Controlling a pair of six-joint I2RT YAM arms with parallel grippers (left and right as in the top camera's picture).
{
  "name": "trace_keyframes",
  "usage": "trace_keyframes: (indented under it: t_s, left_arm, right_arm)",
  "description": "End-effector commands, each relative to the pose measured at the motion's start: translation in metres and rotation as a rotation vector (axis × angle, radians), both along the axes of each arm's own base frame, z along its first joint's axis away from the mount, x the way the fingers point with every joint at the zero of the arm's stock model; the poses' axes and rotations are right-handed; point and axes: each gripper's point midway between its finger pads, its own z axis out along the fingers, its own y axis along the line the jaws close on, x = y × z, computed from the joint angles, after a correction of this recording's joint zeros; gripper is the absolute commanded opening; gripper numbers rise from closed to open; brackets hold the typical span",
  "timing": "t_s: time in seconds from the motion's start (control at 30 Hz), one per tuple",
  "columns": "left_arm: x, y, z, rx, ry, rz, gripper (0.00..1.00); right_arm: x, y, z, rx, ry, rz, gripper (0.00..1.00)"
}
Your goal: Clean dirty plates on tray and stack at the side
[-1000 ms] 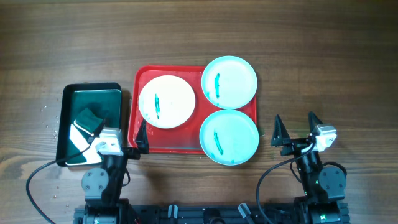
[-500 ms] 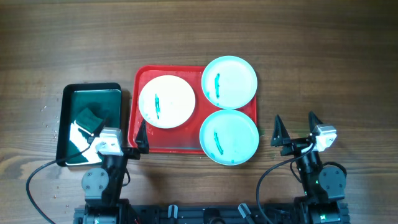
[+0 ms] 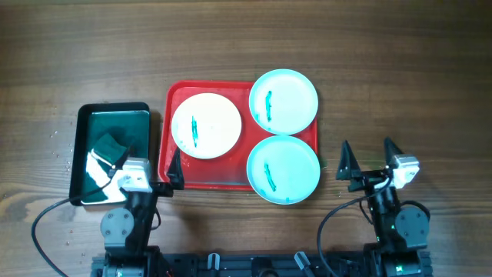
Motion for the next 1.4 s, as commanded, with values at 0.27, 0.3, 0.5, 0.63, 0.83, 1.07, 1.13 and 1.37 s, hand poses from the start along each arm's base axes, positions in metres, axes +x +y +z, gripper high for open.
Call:
trace_keyframes:
  t_s: [0.27,0.3,0.5,0.63,0.83,1.07,1.13,1.37]
  left_arm:
    - [-0.008,-0.002,0.09,-0.013,0.019,-0.009,1.0]
    - [-0.008,-0.003,0.099,-0.014,0.047,-0.013,1.0]
    - [0.007,-0.003,0.157,-0.011,0.403,-0.013,1.0]
    - [0.023,-0.004,0.161,-0.011,0.658,-0.015,1.0]
    - [0.063,-0.037,0.141,-0.106,0.866,-0.188,1.0]
    - [0.087,-0.049,0.095,-0.173,1.034,-0.231,0.87]
    - [0.09,-0.006,0.076,-0.226,1.101,0.131,0.85]
    - [0.082,0.061,0.072,-0.273,1.07,0.564,0.92]
  right_arm:
    - [-0.01,0.036,0.09,-0.047,-0.069,0.213,1.0]
    - [-0.008,0.039,0.098,-0.048,-0.046,0.23,0.99]
    - [0.026,0.063,0.127,-0.026,0.304,0.365,1.0]
    - [0.045,0.076,0.122,0.01,0.546,0.43,1.0]
    - [0.078,0.092,0.095,0.071,0.829,0.505,1.0]
    - [0.11,0.152,0.047,0.143,0.955,0.59,0.89]
    - [0.113,0.177,0.023,0.111,1.011,0.535,0.82]
    - [0.113,0.256,-0.053,-0.048,1.156,0.49,0.64]
